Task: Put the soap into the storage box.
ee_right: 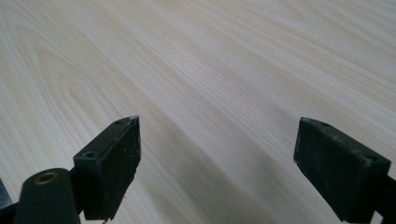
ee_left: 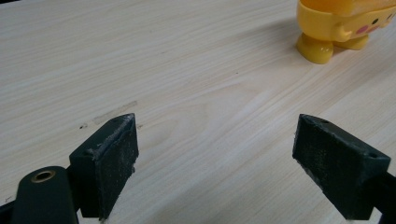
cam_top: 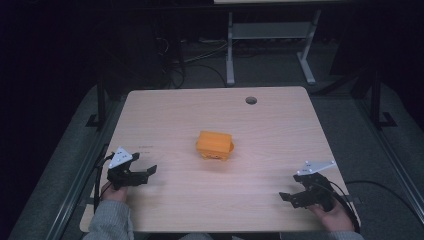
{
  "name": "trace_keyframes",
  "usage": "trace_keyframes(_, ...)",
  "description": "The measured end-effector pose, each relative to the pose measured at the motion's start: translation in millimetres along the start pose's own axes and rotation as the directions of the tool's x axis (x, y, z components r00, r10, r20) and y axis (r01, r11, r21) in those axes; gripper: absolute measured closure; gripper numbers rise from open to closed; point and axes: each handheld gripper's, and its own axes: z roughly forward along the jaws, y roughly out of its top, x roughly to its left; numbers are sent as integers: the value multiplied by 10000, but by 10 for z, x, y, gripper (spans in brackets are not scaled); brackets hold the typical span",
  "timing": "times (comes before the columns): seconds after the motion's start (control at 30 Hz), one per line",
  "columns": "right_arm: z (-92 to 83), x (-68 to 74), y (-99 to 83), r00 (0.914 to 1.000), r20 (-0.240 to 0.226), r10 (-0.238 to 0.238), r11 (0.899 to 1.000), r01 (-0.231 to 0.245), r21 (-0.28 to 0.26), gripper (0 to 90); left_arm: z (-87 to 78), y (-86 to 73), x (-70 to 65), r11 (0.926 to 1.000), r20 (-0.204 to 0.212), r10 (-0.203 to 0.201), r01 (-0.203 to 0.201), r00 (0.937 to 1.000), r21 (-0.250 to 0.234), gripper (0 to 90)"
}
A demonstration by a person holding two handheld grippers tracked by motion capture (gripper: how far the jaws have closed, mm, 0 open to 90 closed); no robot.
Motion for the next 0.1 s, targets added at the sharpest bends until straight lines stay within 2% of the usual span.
trace_keyframes(0.1, -47, 58, -47, 9996, 282, 64, 9993, -53, -373, 144, 7, 1, 1, 10000, 11, 19, -19, 10000, -21, 138)
